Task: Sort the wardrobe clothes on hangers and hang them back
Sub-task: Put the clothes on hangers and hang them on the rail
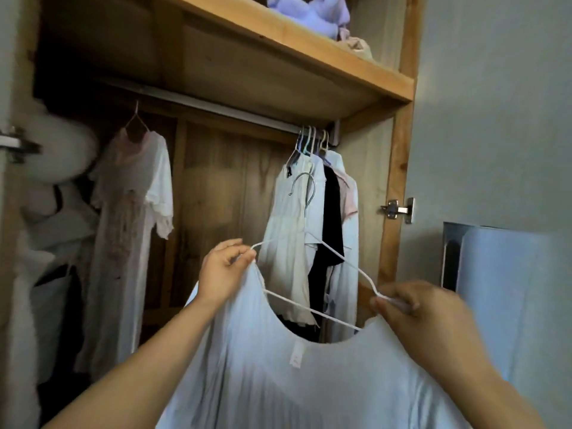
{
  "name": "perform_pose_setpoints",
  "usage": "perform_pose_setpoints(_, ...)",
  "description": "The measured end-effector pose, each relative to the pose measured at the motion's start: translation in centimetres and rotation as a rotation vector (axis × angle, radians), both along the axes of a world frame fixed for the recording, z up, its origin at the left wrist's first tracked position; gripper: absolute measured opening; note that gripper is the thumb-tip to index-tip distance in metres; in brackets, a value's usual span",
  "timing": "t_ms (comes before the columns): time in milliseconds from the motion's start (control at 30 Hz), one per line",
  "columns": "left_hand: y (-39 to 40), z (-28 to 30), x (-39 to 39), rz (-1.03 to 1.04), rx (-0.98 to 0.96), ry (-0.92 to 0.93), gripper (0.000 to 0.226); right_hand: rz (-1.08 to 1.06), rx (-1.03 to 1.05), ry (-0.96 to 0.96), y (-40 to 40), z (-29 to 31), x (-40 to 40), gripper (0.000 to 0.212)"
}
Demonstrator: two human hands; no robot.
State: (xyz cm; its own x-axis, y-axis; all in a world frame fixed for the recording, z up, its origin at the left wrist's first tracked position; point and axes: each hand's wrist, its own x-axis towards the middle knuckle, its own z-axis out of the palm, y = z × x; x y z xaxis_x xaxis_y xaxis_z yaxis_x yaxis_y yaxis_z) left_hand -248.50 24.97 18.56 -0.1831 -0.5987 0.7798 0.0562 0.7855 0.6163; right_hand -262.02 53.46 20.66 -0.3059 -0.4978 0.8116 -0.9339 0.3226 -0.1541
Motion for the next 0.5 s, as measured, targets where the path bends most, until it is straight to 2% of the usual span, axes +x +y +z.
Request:
perform_pose_setpoints(100,-3.1,1.5,0.8,0.083,0.034,-0.062,0.022,0.115,-0.049,-0.201,-4.8,0.9,-0.4,0.004)
perform_pose_setpoints(300,-7.8,4.6,1.6,0.282,-0.021,-0.120,0.039,0.165,-0.087,-0.279,-15.2,4.5,0.2,0.007)
perform_pose_setpoints(500,-10.7,9.0,3.4,0.447,-0.269,-0.090,0.024,0.194,-0.127,-0.243,-25.0,10.9,1.3,0.011)
